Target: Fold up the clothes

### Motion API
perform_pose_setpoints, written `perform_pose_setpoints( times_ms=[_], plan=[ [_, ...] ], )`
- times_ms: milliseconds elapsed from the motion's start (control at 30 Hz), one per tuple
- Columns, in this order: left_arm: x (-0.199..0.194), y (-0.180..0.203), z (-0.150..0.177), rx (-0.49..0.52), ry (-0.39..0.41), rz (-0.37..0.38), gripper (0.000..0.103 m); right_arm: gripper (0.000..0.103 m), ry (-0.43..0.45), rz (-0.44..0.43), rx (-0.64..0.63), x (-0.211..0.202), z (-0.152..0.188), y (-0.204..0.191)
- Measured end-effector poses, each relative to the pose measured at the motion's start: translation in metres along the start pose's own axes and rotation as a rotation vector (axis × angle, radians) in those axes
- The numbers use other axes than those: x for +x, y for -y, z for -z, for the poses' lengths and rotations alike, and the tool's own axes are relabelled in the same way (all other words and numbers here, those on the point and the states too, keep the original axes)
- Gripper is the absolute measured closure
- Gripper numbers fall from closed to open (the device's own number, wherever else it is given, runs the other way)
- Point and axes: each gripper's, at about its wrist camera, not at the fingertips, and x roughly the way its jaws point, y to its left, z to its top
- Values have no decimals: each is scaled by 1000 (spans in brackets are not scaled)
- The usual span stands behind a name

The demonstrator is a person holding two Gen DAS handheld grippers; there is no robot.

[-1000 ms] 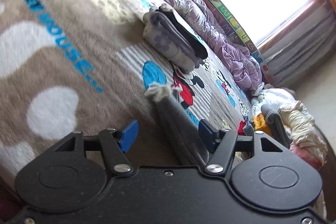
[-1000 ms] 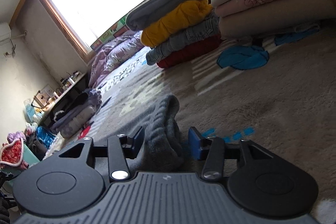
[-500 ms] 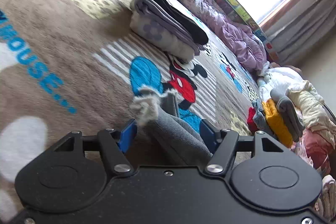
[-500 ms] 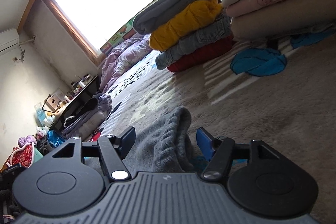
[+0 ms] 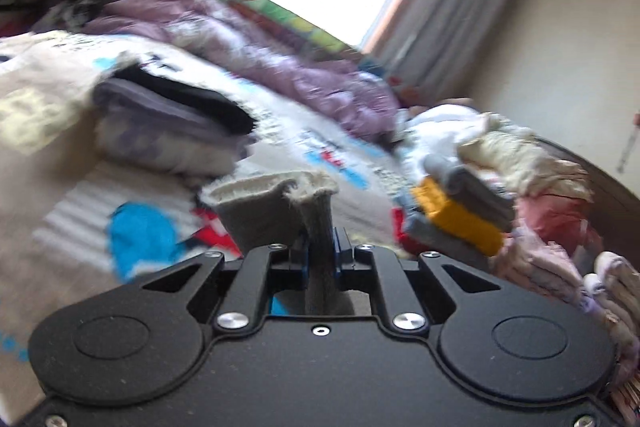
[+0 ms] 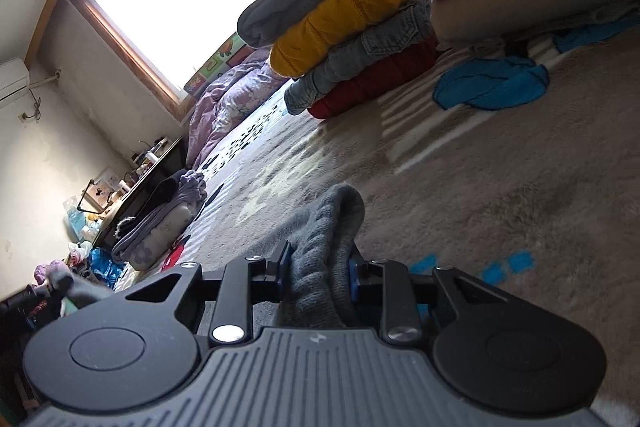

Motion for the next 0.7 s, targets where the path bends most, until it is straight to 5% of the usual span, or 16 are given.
perform_pose_setpoints(
  times_ms=[267,367,533,700],
  plan=[
    [36,-34,10,-81,-124,-91,90,76,26,31,9,-7,8,4],
    [33,-44,13,-117,-154,-141,52,75,29,43,7,-6,10,5],
    [12,-46,12,-120,-162,-219,51,72,37,56,0,-3,12,5],
    [-5,-35,19,-36,-251,-180,46,71,49,38,6,-2,13,8]
  ],
)
